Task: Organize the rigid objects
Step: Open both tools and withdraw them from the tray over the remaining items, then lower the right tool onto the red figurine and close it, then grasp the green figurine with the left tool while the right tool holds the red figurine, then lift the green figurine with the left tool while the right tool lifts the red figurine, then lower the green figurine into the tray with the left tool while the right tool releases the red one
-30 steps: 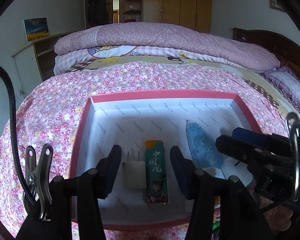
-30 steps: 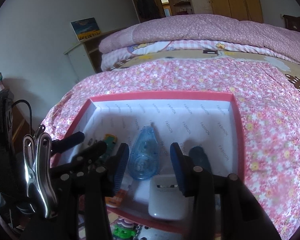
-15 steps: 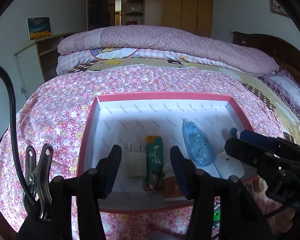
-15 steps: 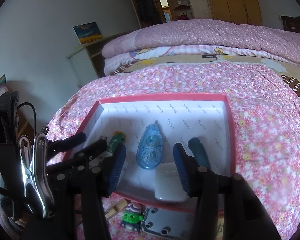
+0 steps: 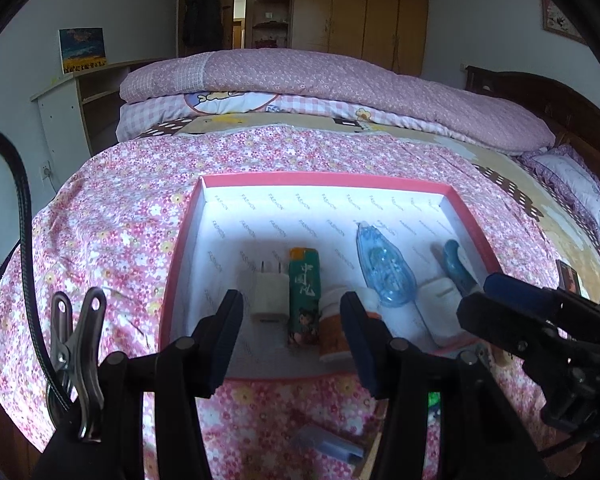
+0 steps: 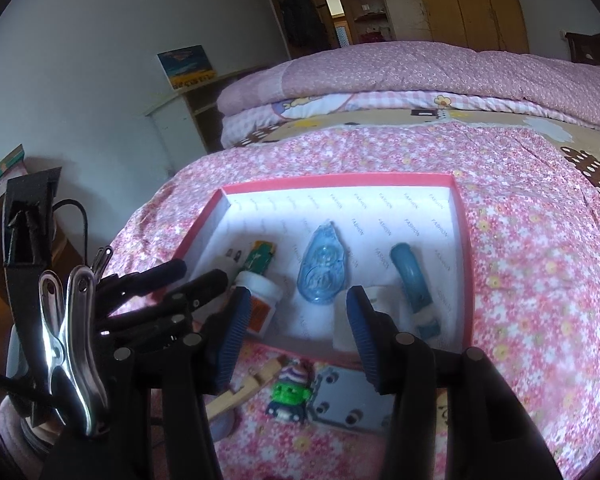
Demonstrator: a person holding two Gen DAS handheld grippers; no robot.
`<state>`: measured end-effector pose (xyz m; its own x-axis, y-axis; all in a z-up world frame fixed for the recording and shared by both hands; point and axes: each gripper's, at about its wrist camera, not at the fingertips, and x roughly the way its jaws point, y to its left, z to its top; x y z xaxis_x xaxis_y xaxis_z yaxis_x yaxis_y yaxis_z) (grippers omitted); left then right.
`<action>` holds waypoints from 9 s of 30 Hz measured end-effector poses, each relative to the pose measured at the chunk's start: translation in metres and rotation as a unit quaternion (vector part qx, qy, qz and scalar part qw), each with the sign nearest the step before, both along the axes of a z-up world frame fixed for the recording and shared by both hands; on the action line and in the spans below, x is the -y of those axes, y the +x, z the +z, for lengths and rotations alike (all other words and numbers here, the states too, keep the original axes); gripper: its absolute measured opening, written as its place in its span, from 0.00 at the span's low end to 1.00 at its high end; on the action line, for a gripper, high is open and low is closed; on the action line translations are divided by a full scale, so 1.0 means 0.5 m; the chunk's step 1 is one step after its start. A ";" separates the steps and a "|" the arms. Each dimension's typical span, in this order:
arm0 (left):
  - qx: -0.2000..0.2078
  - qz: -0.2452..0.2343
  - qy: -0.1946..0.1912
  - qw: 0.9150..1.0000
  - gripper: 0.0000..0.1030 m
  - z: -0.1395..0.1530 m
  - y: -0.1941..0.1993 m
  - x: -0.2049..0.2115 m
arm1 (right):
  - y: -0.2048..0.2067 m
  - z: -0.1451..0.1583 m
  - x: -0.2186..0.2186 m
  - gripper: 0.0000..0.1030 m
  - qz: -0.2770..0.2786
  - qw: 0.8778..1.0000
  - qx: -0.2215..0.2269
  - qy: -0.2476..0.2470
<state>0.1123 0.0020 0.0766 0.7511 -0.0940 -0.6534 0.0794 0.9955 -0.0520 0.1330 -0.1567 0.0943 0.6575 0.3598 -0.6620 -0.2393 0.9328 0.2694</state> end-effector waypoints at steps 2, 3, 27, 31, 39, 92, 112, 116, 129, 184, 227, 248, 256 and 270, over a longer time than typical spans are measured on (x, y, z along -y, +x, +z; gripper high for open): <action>0.000 -0.001 -0.001 1.000 0.52 0.001 -0.007 0.001 | -0.008 0.001 -0.001 0.49 0.001 1.000 0.001 0.001; 0.000 -0.002 -0.002 1.000 0.52 0.002 -0.011 0.001 | -0.012 0.001 -0.001 0.49 0.001 1.000 0.001 0.001; -0.004 -0.005 -0.007 1.000 0.52 0.004 -0.093 -0.012 | -0.090 -0.021 -0.009 0.49 0.002 1.000 -0.016 -0.001; -0.006 -0.005 -0.007 1.000 0.52 0.002 -0.106 -0.013 | -0.099 -0.029 -0.004 0.49 -0.001 1.000 -0.024 0.000; -0.015 0.000 -0.008 1.000 0.52 -0.012 -0.125 -0.019 | -0.130 -0.043 0.009 0.49 -0.006 0.999 -0.037 -0.001; -0.043 -0.011 -0.040 0.998 0.52 -0.054 -0.185 -0.032 | -0.243 -0.120 -0.037 0.40 0.029 0.994 -0.053 -0.094; -0.038 -0.105 -0.030 0.993 0.47 -0.038 -0.182 0.118 | -0.241 -0.109 0.085 0.40 -0.052 0.994 -0.054 -0.083; -0.051 -0.121 -0.030 0.991 0.44 -0.050 -0.174 0.141 | -0.241 -0.114 0.094 0.40 -0.052 0.994 -0.057 -0.073; -0.076 -0.062 -0.012 0.995 0.41 -0.101 -0.126 0.122 | -0.243 -0.125 0.105 0.40 -0.049 0.996 -0.054 -0.053; -0.058 -0.073 0.006 0.996 0.52 -0.106 -0.076 0.182 | -0.246 -0.129 0.107 0.40 -0.048 0.997 -0.041 -0.035; -0.021 -0.073 -0.002 0.997 0.43 -0.053 -0.189 0.065 | -0.256 -0.107 0.082 0.40 -0.047 0.997 -0.028 -0.054; -0.016 -0.065 -0.020 0.998 0.43 -0.019 -0.155 0.040 | -0.200 -0.042 0.055 0.40 -0.015 0.999 -0.014 -0.026; -0.013 -0.058 -0.022 0.998 0.43 0.007 -0.109 0.023 | -0.148 -0.025 0.059 0.40 -0.010 1.000 -0.013 -0.027; -0.010 -0.046 -0.027 0.999 0.43 0.038 -0.009 0.004 | -0.037 0.003 0.054 0.40 -0.005 1.000 -0.012 -0.008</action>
